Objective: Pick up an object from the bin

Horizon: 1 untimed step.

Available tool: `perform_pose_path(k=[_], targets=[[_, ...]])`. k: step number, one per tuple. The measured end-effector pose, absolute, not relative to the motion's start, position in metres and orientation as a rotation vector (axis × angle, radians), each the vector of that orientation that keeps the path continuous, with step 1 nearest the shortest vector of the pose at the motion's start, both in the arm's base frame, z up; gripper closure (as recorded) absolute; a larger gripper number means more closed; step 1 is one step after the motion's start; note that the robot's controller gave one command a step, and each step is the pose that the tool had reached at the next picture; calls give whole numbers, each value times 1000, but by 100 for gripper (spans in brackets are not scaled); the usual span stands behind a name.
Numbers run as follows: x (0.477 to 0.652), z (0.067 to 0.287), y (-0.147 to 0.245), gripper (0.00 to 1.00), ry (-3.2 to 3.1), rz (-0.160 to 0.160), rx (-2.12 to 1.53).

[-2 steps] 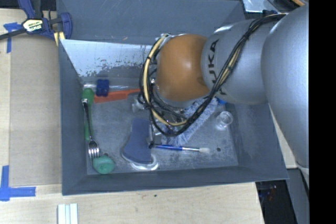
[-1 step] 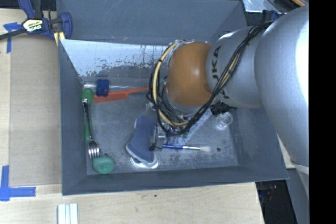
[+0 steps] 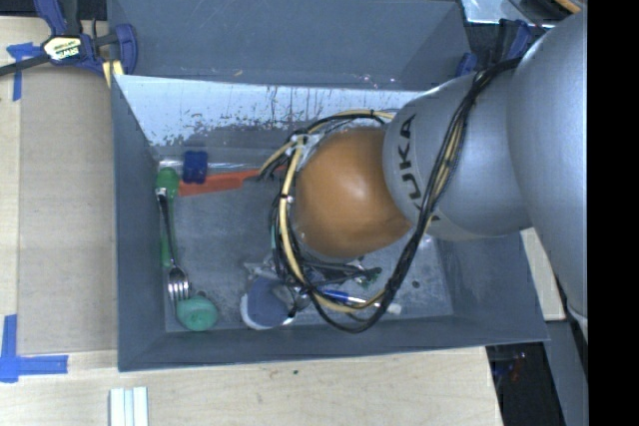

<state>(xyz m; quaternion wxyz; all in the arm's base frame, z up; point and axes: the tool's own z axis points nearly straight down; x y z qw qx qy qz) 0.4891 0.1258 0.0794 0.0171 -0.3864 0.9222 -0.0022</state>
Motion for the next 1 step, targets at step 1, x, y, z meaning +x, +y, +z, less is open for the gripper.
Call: perform_pose_path(k=[1], targets=[[489,79,126,100,2867,-6,-1199]])
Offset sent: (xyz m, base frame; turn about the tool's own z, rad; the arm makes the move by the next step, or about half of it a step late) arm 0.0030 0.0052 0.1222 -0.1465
